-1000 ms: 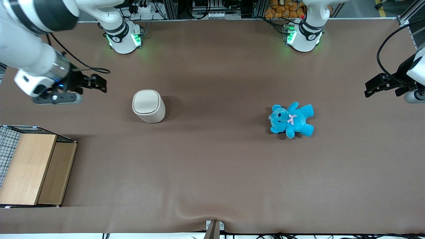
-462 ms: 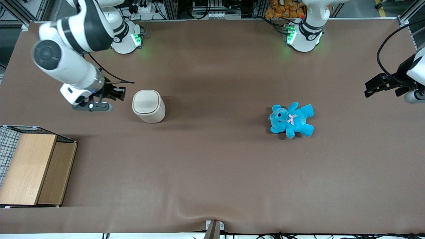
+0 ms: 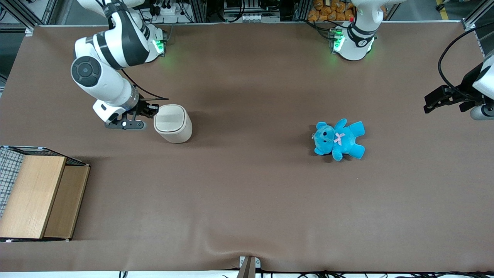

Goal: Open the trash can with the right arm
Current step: 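Lower the right gripper and pinch the lid's rim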

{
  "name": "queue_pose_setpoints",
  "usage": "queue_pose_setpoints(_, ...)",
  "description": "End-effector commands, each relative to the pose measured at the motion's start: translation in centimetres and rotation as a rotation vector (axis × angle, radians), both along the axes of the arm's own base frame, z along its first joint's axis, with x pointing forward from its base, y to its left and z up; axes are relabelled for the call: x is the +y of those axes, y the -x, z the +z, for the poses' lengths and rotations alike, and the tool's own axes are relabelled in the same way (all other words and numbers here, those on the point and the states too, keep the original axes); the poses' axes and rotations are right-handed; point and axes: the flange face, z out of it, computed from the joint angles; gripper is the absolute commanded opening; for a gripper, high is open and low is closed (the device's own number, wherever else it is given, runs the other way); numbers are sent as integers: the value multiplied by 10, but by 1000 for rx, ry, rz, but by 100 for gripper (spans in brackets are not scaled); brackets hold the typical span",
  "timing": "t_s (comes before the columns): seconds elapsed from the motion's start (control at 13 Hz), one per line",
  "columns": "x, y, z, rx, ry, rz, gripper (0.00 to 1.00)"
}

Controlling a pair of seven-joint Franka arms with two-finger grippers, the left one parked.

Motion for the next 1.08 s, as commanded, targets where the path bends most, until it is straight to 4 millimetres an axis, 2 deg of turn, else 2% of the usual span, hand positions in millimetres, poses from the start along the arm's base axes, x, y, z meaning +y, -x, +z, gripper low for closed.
queue_pose_setpoints(0.0,-2,5,-18,7,14,-12,5)
queue_pose_setpoints(0.38,-4,10,-47,12,13,-15,3)
queue_pose_setpoints(1.0,-1,10,-79,24,8,-12,3)
